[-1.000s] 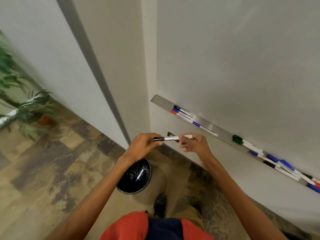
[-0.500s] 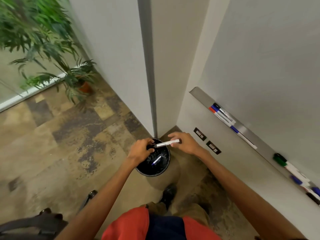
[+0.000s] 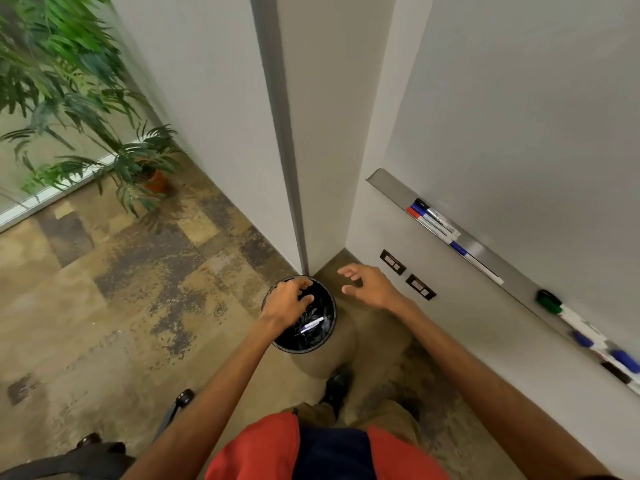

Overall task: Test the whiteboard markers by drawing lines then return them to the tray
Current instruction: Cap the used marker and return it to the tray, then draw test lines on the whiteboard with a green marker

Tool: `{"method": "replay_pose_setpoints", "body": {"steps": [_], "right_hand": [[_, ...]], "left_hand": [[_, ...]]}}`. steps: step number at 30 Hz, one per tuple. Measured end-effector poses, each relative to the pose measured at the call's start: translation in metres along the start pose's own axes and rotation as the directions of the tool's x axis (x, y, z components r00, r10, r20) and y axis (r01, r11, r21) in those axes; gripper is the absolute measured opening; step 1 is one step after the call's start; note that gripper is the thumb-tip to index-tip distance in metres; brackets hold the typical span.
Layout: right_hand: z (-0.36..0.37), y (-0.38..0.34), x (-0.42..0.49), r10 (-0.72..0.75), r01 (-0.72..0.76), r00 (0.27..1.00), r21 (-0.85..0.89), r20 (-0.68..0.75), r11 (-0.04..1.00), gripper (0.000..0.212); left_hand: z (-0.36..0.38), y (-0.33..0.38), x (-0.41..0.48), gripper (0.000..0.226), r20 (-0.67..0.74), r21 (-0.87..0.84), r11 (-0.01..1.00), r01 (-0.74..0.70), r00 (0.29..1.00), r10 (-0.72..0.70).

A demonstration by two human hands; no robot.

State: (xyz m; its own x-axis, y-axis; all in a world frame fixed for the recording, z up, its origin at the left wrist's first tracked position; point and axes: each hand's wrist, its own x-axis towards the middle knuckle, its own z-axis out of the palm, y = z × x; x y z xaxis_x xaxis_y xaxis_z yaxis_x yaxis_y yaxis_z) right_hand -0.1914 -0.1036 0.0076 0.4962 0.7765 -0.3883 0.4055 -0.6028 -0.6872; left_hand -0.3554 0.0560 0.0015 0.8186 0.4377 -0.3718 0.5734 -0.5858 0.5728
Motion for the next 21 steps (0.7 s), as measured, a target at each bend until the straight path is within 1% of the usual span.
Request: {"method": "replay_pose_setpoints", "body": {"steps": [3,6,8,10,14,18,21], "right_hand": [[-0.013,0.012,-0.014,0.022,-0.019,0.995,0.039,-0.097,0.999,0.039],[-0.03,0.028,-0.034,0.054,-0.035,0.975,0.087,-0.217,0.996,0.035],[-0.044,0.042,-0.05,0.094,-0.056,0.946,0.13,-0.31,0.99,0.032],[-0.064,0.068,-0.078,0.171,-0.108,0.882,0.165,-0.439,0.98,0.03],[-0.083,0.082,-0.094,0.195,-0.129,0.852,0.165,-0.486,0.978,0.026],[-0.103,0.119,-0.13,0.291,-0.202,0.763,0.214,-0.577,0.956,0.026],[-0.116,0.145,-0.155,0.342,-0.234,0.718,0.253,-0.606,0.939,0.025]], "left_hand": [[0.008,0.027,0.009,0.034,0.016,-0.012,0.997,-0.072,0.997,0.072],[0.019,0.061,0.022,0.031,0.023,-0.035,0.984,-0.174,0.984,0.175],[0.027,0.088,0.029,0.029,0.041,-0.049,0.97,-0.239,0.97,0.241],[0.046,0.128,0.039,0.028,0.096,-0.046,0.942,-0.332,0.937,0.335],[0.059,0.159,0.05,0.029,0.085,-0.034,0.917,-0.398,0.913,0.399],[0.089,0.209,0.058,0.029,0.157,-0.042,0.869,-0.493,0.856,0.493],[0.112,0.244,0.063,0.03,0.193,-0.032,0.849,-0.528,0.83,0.523]]}}
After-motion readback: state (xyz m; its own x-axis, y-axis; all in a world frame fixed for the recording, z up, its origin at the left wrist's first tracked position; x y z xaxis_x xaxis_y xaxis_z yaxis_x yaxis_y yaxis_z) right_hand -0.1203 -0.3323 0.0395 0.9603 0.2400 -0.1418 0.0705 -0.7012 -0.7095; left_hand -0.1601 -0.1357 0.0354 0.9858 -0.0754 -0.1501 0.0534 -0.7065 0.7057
